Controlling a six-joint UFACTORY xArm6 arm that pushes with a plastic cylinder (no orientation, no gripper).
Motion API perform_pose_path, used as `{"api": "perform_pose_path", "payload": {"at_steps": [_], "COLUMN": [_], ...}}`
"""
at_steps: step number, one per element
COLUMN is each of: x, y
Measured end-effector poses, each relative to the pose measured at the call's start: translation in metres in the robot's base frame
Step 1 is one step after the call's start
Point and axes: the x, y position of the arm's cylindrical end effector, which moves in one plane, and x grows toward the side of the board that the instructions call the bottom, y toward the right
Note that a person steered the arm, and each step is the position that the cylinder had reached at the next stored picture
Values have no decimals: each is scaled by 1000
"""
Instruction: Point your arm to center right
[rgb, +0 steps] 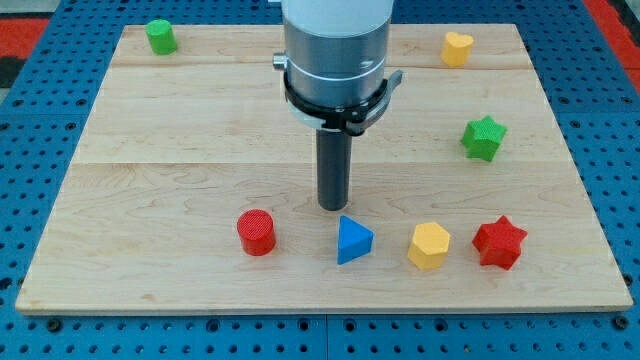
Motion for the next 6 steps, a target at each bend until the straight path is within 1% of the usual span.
{"api": "perform_pose_path", "payload": {"at_steps": [1, 2, 4, 5, 6], "x": [-20, -43, -41, -61, -98], "y": [41, 111, 174, 236, 221]}}
